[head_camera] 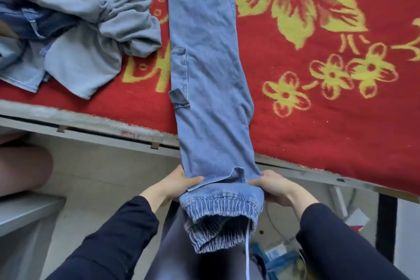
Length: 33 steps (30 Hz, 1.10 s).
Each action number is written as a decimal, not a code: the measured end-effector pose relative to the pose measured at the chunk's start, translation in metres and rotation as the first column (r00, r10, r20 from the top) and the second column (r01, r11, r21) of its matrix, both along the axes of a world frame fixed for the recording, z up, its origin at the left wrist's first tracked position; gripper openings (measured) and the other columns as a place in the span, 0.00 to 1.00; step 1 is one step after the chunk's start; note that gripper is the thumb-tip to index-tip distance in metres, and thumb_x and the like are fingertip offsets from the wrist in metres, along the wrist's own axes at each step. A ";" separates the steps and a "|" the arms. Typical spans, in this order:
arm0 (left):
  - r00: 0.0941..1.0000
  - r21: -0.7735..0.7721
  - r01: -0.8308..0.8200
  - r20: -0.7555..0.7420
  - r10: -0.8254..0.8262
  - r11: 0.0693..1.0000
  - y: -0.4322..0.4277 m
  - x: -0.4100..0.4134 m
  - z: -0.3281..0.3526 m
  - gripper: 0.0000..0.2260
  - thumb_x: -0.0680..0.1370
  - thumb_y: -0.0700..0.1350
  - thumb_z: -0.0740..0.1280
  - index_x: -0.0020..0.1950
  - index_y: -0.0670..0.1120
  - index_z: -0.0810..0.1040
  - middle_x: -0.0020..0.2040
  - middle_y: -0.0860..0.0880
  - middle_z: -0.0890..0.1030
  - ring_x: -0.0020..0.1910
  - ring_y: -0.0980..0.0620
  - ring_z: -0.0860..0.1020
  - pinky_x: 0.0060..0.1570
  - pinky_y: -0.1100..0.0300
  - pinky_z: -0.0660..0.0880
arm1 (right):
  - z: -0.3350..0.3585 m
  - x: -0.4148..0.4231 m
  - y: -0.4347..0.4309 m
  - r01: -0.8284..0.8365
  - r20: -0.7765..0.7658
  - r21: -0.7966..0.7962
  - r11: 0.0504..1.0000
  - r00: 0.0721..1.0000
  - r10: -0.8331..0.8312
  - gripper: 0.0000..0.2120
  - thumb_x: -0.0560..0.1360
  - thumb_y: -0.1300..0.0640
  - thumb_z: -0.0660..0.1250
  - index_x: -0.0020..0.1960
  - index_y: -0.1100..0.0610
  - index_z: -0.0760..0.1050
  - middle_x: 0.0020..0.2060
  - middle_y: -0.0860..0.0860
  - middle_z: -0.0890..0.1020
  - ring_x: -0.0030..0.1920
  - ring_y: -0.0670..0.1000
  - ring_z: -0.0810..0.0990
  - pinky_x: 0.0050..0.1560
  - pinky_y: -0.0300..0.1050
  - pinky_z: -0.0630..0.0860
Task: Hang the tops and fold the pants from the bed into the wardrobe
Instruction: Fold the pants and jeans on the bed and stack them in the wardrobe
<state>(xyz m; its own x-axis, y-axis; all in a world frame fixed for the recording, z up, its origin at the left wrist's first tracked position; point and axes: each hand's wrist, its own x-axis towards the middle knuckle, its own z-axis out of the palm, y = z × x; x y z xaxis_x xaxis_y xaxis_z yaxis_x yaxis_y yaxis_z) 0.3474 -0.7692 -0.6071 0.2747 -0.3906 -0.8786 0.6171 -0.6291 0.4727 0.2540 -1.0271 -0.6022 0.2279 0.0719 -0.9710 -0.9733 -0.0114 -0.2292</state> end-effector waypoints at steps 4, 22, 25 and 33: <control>0.989 0.041 -0.113 0.097 0.109 0.993 -0.016 0.012 0.040 0.45 0.76 0.46 0.71 0.78 0.56 0.39 0.76 0.57 0.54 0.74 0.50 0.61 0.65 0.58 0.65 | 0.032 0.015 -0.011 0.134 0.101 -0.063 0.989 0.987 -0.127 0.28 0.74 0.69 0.65 0.66 0.46 0.62 0.54 0.62 0.81 0.39 0.55 0.80 0.34 0.44 0.77; 0.891 -0.285 -0.454 -0.111 0.441 0.844 -0.075 0.314 0.055 0.23 0.68 0.21 0.50 0.51 0.37 0.77 0.45 0.44 0.82 0.44 0.49 0.82 0.41 0.62 0.80 | 0.054 0.337 -0.062 0.470 0.563 -0.157 0.869 0.766 -0.312 0.09 0.74 0.72 0.64 0.44 0.61 0.77 0.34 0.60 0.81 0.29 0.54 0.79 0.31 0.41 0.79; 0.910 -0.247 -0.376 0.085 0.406 0.893 -0.092 0.361 0.040 0.11 0.76 0.28 0.63 0.48 0.42 0.79 0.36 0.51 0.84 0.36 0.58 0.82 0.34 0.67 0.77 | 0.038 0.391 -0.067 0.500 0.570 -0.166 0.850 0.752 -0.331 0.05 0.74 0.70 0.67 0.45 0.62 0.76 0.35 0.60 0.82 0.27 0.51 0.82 0.28 0.39 0.79; 0.816 -0.259 -0.424 0.305 0.490 0.868 -0.143 0.503 0.010 0.04 0.74 0.46 0.72 0.44 0.47 0.79 0.35 0.52 0.83 0.34 0.55 0.82 0.29 0.63 0.78 | 0.013 0.521 -0.101 0.531 0.677 -0.216 0.819 0.686 -0.266 0.04 0.74 0.64 0.69 0.47 0.63 0.75 0.33 0.57 0.80 0.24 0.46 0.79 0.27 0.37 0.77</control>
<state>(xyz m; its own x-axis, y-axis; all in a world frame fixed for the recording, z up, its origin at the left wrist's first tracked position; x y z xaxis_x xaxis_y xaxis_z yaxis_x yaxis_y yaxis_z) 0.8508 -0.9123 -0.5970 0.7344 -0.2765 -0.6199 0.5853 -0.2043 0.7846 0.7752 -1.1283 -0.5893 0.6774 -0.4950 -0.5442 -0.5598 0.1330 -0.8179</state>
